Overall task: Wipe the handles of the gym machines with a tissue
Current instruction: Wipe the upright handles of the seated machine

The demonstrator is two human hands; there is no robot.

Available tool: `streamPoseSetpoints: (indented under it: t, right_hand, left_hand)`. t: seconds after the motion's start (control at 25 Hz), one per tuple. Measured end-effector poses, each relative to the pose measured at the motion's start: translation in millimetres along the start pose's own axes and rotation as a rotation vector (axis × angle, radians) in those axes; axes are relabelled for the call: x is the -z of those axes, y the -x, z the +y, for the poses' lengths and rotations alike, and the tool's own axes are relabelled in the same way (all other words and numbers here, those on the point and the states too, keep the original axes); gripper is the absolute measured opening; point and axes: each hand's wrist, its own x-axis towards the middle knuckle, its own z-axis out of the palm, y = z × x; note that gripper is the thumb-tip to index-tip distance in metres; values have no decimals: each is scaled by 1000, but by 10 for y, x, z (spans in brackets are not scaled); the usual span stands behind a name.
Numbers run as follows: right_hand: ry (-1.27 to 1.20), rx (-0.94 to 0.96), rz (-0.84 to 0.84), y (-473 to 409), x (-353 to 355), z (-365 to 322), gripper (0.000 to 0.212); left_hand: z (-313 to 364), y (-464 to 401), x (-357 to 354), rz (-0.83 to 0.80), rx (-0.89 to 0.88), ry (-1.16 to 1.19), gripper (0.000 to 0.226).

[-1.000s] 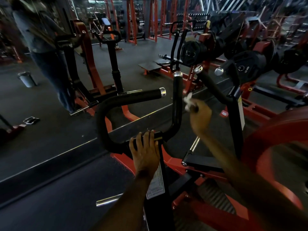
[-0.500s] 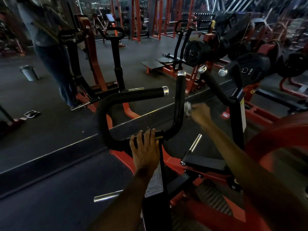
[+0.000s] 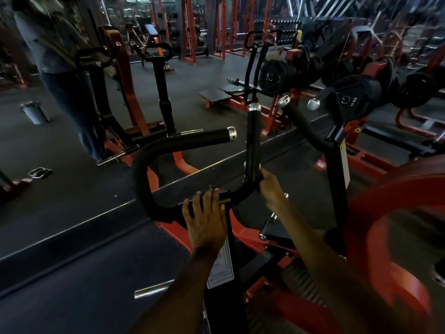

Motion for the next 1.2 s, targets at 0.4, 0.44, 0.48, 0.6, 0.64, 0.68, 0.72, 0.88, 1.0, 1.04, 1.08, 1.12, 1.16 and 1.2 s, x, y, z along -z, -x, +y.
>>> streamPoseSetpoints:
  t: [0.4, 0.44, 0.48, 0.6, 0.64, 0.68, 0.72, 0.88, 1.0, 1.04, 1.08, 1.12, 1.16, 1.2]
  right_hand:
    - [584, 410, 258, -6, 419, -514, 14]
    - [586, 516, 260, -1, 348, -579, 15]
    - [600, 549, 272, 80, 243, -547, 13]
    - [621, 547, 244, 565, 18, -72, 19]
    - [691, 567, 219, 801, 15, 38, 21]
    - [777, 579, 145, 1003, 1, 113, 24]
    - [948, 620, 50, 1159, 7, 54, 28]
    - [678, 552, 72, 705, 164, -415, 26]
    - [754, 503, 8, 307, 189, -551, 37]
    - [756, 438, -6, 378, 151, -471, 36]
    - [691, 428, 10, 495, 98, -327, 35]
    - [668, 448, -7, 701, 25, -210, 34]
    - [733, 524, -48, 843, -35, -72, 34]
    - [827, 540, -62, 869, -30, 6, 32]
  left_hand:
    - [19, 0, 14, -30, -3, -28, 42]
    - [35, 8, 25, -40, -3, -36, 43]
    - [33, 4, 38, -51, 5, -42, 45]
    - [17, -9, 60, -75, 6, -50, 45]
    - [31, -4, 75, -86, 7, -50, 44]
    - [45, -6, 99, -99, 12, -39, 44]
    - [44, -13, 120, -114, 18, -18, 44]
    - [-136, -117, 247, -194, -75, 42, 45]
    - [-225, -106, 279, -208, -113, -51, 48]
    - [-197, -71, 274, -198, -86, -58, 49]
    - [-159, -46, 263, -187, -67, -53, 49]
    - [-135, -33, 237, -184, -66, -44, 49]
    - [-136, -32, 209, -185, -80, -39, 49]
    - [-160, -26, 173, -163, -105, -45, 49]
